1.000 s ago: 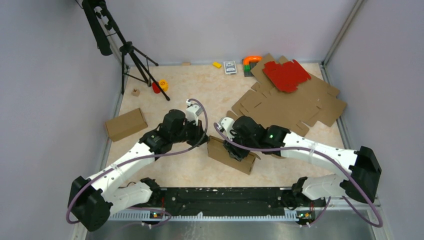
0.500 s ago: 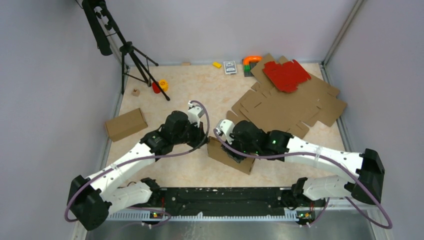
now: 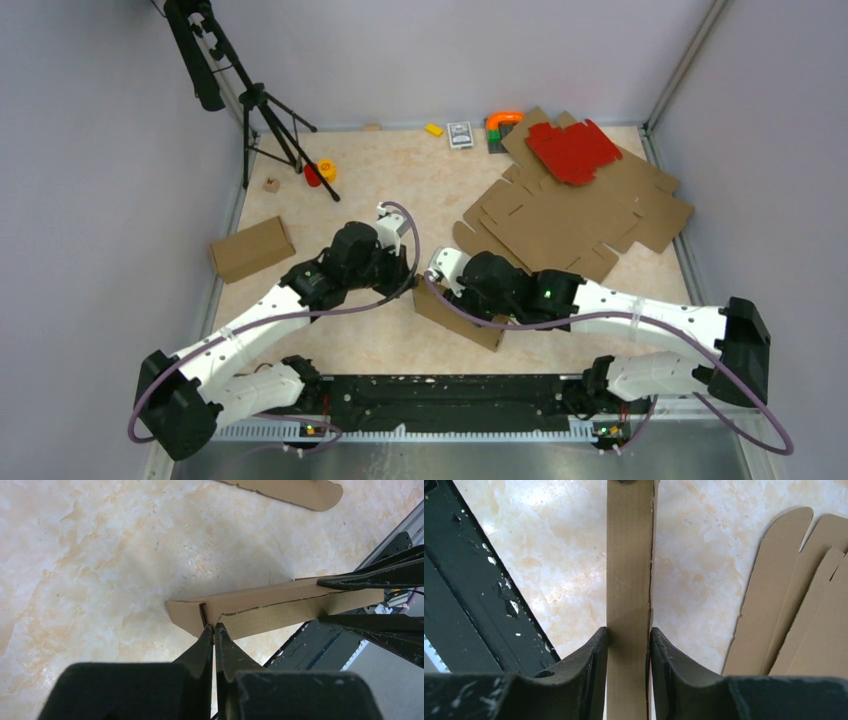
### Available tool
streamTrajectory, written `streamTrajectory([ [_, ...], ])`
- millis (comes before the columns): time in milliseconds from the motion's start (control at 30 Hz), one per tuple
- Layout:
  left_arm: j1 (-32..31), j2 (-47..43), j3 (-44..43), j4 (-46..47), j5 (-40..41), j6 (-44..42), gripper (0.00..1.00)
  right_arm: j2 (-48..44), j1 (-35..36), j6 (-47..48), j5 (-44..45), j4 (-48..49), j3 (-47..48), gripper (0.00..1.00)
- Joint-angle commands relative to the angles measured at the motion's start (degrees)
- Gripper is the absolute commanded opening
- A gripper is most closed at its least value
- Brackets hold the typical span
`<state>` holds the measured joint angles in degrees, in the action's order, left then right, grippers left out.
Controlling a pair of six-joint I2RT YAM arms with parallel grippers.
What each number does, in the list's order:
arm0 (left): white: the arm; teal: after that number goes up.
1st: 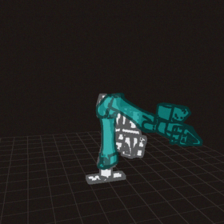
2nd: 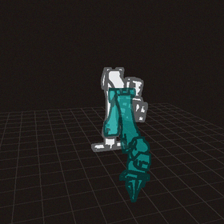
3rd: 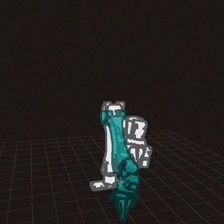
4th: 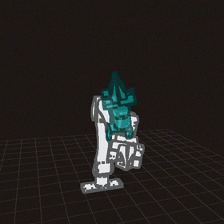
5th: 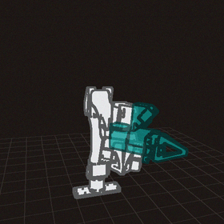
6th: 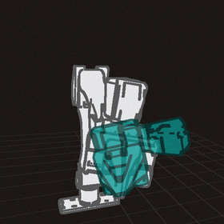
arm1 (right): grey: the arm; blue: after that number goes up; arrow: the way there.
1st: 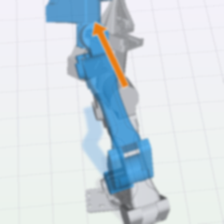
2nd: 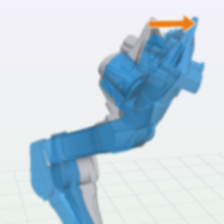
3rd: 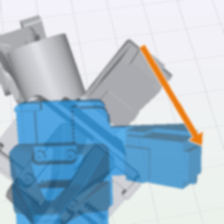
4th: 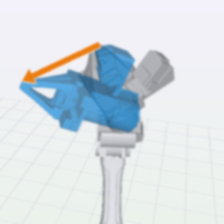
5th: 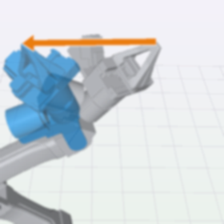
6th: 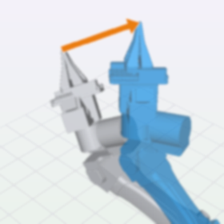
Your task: Fold the paper box
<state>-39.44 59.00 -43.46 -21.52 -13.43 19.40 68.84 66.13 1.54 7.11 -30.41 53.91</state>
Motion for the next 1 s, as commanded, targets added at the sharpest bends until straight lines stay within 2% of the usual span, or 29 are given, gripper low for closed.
streamTrajectory([
  [0, -0.61, 0.54, -1.10, -1.45, 0.95, 0.35, 0.00, -1.20, 2.14, 1.18, 2.21, 2.14, -1.87, 0.28],
  [200, -1.31, 0.98, -1.12, -0.65, 1.10, 0.81, 0.00, -3.47, 2.79, -0.48, 3.75, 3.01, -3.07, 0.53],
  [300, -1.64, 1.30, -1.16, -0.38, 1.28, 0.97, 0.00, -5.87, 2.78, -1.98, 3.86, 4.55, -3.18, 0.60],
  [400, -1.93, 1.62, -1.30, -0.41, 1.60, 1.12, 0.00, -7.66, 2.78, -3.16, 3.55, 5.73, -3.58, 0.61],
  [600, -2.22, 1.98, -1.69, -0.45, 1.83, 1.39, 0.00, -6.56, 3.28, -2.29, 3.45, 5.77, -4.36, 0.54],
  [667, -2.30, 2.12, -1.82, 1.63, 1.79, 1.43, 0.00, -6.59, 3.64, -2.13, 3.75, 6.18, -4.78, 0.48],
  [733, -2.39, 2.31, -1.99, -0.51, 1.89, 1.43, 0.00, -6.82, 3.98, -1.99, 3.70, 6.70, -5.07, 0.41],
  [800, -2.53, 2.47, -2.14, -0.59, 1.93, 1.43, 0.00, -7.22, 4.11, -1.84, 2.88, 7.29, -5.29, 0.31],
  [967, -2.74, 2.70, -2.20, -0.56, 2.05, 1.52, 0.00, -7.72, 4.18, -1.15, 1.67, 7.78, -6.04, 0.25],
])
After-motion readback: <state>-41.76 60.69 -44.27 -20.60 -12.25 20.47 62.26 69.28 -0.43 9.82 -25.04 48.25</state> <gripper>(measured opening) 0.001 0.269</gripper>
